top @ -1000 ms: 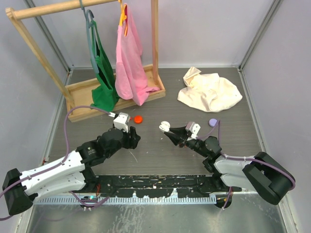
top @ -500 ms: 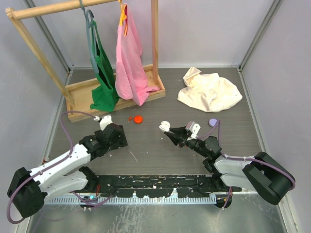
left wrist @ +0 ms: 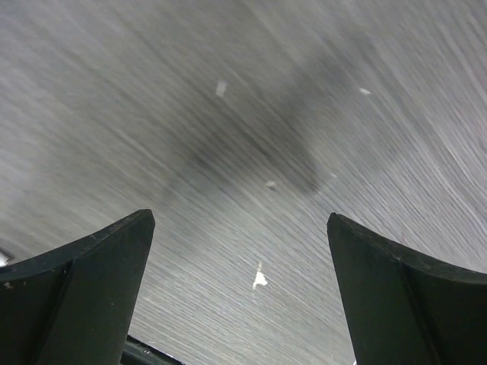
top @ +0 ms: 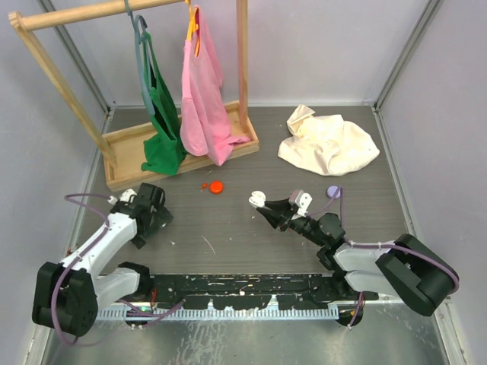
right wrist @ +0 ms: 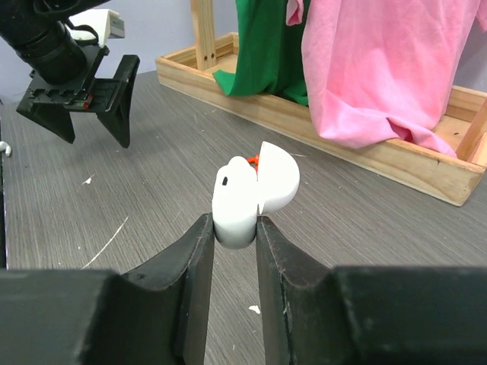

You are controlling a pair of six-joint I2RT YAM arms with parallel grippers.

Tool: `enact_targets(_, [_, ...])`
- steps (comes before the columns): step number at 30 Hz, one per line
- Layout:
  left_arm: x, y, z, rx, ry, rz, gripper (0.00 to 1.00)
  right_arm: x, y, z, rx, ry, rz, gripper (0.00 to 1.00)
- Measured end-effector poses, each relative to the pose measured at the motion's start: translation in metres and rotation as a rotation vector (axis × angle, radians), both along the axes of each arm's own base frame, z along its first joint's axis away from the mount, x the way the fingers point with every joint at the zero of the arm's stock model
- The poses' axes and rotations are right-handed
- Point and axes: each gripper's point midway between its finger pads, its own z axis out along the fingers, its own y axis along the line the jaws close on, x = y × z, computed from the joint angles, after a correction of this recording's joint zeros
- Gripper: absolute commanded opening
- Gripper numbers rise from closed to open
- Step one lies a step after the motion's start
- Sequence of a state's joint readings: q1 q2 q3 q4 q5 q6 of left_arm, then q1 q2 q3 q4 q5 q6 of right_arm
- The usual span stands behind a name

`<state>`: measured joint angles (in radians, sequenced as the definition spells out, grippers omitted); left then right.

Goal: Insert the wireless bluetooth earbuds into the charging case
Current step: Move the earbud to the center of the board.

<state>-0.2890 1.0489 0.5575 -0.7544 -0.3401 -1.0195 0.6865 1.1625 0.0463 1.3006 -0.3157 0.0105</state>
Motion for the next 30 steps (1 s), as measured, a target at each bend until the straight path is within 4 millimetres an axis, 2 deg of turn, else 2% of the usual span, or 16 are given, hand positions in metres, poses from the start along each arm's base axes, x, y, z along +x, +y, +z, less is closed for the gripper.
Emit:
enact_targets(6, [-0.02, 0.033, -0.004, 0.021, 0.113, 0.225, 0.98, 0.0, 0.001, -0.005, -0.002, 0.023, 0.004, 0.08])
enact_targets(12, [-0.037, 0.061, 0.016, 0.134, 0.157, 0.359, 0.98, -0.001, 0.004, -0.008, 0.005, 0.044, 0.018, 0.08])
enact_targets(21, [-0.067, 0.084, 0.019, 0.178, 0.227, 0.596, 0.98, -0.004, 0.008, -0.013, 0.023, 0.084, 0.049, 0.08])
enact_targets(30, [-0.084, 0.1, 0.013, 0.16, 0.272, 0.881, 0.99, -0.007, 0.011, -0.011, 0.041, 0.091, 0.07, 0.08])
